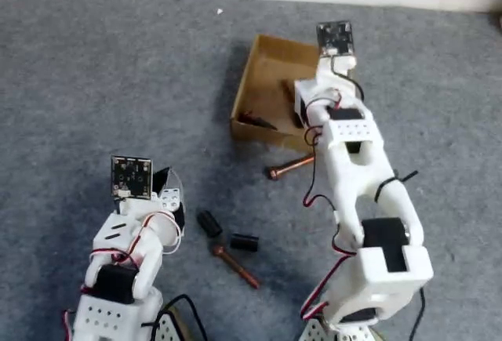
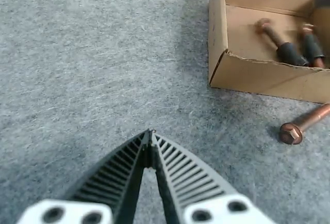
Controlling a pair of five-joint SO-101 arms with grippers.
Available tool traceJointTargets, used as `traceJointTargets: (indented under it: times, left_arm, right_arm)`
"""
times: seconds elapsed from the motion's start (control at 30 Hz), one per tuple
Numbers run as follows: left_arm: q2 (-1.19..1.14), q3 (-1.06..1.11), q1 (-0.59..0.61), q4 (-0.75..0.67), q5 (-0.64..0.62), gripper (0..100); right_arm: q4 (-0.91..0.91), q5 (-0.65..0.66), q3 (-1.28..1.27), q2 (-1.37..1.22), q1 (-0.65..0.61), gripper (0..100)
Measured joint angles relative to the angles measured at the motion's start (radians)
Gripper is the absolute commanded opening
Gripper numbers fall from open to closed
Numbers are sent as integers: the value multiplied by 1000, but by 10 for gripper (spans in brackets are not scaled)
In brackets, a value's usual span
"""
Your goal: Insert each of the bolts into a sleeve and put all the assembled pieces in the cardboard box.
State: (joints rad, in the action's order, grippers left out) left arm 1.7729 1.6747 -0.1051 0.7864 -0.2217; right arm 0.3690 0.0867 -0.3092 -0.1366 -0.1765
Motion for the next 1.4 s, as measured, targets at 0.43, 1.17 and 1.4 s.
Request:
traceJointTargets:
  times: [0.43,1.17,1.4]
  left_arm:
    - [0,0,0,0,0,5]
    - [0,2,0,0,0,5]
    - [0,2,0,0,0,5]
  right_arm:
    - [364,6,-164,410,-54,156]
    - [603,704,-333,287,-207,159]
    - [703,710,-252,218,-236,159]
